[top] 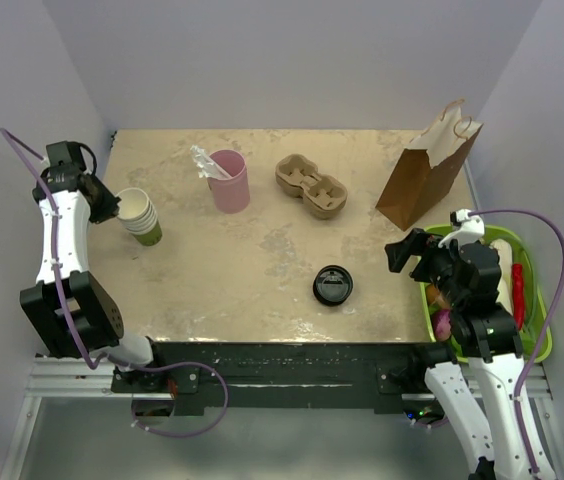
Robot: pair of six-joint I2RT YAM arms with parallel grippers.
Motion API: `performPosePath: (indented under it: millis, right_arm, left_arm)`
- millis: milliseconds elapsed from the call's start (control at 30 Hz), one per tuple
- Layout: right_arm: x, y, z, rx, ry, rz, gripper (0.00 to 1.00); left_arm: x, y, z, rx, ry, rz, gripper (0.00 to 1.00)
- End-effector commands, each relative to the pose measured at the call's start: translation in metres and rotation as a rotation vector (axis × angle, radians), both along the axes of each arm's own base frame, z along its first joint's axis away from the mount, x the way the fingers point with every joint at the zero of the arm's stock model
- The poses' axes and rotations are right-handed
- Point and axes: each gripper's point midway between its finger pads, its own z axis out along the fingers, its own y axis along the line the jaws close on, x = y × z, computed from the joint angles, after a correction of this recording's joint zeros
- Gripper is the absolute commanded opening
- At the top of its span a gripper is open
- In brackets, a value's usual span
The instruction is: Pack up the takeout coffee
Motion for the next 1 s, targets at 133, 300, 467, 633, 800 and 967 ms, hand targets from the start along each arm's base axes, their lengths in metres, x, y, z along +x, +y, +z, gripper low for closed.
performPosePath:
  millis: [133,300,467,633,800,967]
  right_arm:
    - [0.004,0.001,0.005,-0.007,-0.028,0.008,0.98]
    - [0.004,0.002,0.005,-0.004,-0.024,0.014,0.98]
    - [0.004,0.002,0.005,-0.005,-0.023,0.014,0.98]
    - [0.004,0.002,0.004,-0.005,-0.021,0.014,0.98]
    - [0.005,0.002,0.003,-0.008,-0.016,0.011,0.98]
    - [0.005,0.001,0.002,-0.01,-0.011,0.008,0.98]
  left_arm:
    - [0.004,0.006,0.016,0.032,-0.03,-0.002,0.01]
    - [0.003,0.001,0.029,0.027,-0.055,-0.028,0.0]
    - [0.006,-0.005,0.043,0.016,-0.1,-0.056,0.0]
    - [0.006,-0.006,0.058,0.025,-0.138,-0.059,0.0]
    - [0.005,-0.007,0.067,0.029,-0.161,-0.059,0.0]
    - [0.005,-0.012,0.094,0.027,-0.246,-0.052,0.0]
